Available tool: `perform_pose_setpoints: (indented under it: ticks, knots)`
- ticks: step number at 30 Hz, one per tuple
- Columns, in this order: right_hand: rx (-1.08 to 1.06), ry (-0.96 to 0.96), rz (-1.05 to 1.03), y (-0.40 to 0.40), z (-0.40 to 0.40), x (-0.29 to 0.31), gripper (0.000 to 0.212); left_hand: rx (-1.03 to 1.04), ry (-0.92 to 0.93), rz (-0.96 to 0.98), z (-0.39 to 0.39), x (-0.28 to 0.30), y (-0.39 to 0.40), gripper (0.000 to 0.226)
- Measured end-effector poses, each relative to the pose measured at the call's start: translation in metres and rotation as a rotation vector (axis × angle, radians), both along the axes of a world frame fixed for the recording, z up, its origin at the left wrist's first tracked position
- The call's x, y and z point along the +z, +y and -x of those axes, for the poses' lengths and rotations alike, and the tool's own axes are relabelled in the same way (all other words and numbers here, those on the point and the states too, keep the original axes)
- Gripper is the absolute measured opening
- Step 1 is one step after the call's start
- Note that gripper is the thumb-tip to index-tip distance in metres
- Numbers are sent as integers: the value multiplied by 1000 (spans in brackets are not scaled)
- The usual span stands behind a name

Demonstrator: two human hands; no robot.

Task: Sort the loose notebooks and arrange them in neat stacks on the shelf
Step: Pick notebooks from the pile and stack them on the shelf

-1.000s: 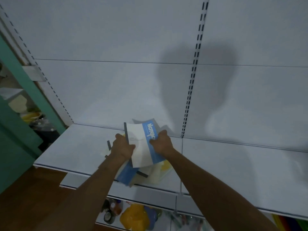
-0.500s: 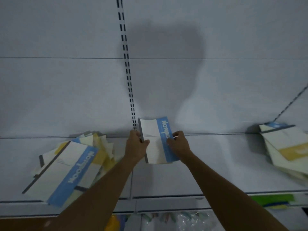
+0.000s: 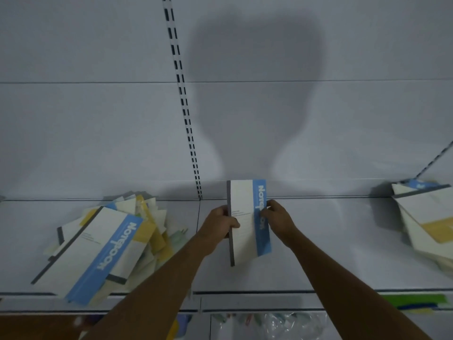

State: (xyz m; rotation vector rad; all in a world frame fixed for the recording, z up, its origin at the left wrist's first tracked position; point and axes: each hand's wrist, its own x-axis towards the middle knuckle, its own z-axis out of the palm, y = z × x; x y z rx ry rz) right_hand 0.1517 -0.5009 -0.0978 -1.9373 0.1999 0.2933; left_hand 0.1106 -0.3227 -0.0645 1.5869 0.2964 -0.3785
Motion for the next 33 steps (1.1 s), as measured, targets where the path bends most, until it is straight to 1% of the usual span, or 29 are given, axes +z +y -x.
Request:
perform_pose_setpoints:
  ticks: [2, 4, 5, 7, 9, 11, 13, 15, 16, 19, 22, 25, 29, 31, 33]
  knots:
    - [-17, 3, 25, 2, 2, -1, 14, 11, -26, -26, 1, -2, 0, 28]
    - [-41, 16, 62, 0, 2, -2, 12, 42, -73, -172, 0, -7, 1, 21]
    - [-37, 24, 94, -2, 3, -4, 11, 63, -85, -252, 0, -11, 2, 23]
    - [-13, 23, 178, -6, 4, -8, 14, 119, -71, -328, 0, -19, 3, 37]
    - [-20, 14, 221, -10, 7, -14, 22, 136, -34, -333, 2, -28, 2, 53]
    - [-29, 20, 271, -12, 11, -20, 31, 101, -17, -369, 4, -38, -1, 57]
    - [-20, 30, 338, -14, 14, -28, 35, 38, -67, -498, 7, -48, -7, 47]
    - [-21, 13, 392, -15, 14, -34, 34, -16, -150, -623, 9, -54, -13, 37]
    - [-24, -7, 411, -15, 13, -36, 33, -51, -182, -680, 10, -57, -16, 35]
    - [-38, -47, 432, -15, 10, -38, 31, -122, -227, -815, 11, -62, -23, 44]
    - [-73, -53, 468, -11, 11, -41, 35, -134, -256, -896, 13, -66, -25, 39]
    - [-91, -66, 550, -6, 14, -42, 40, -156, -278, -928, 14, -70, -24, 40]
    - [-98, -32, 605, 1, 15, -38, 36, -170, -302, -963, 13, -68, -24, 40]
    - [-129, -74, 634, 9, 15, -32, 37, -181, -324, -963, 15, -63, -22, 41]
    - [-113, -146, 570, 25, 12, -25, 38, -138, -382, -951, 18, -51, -13, 34]
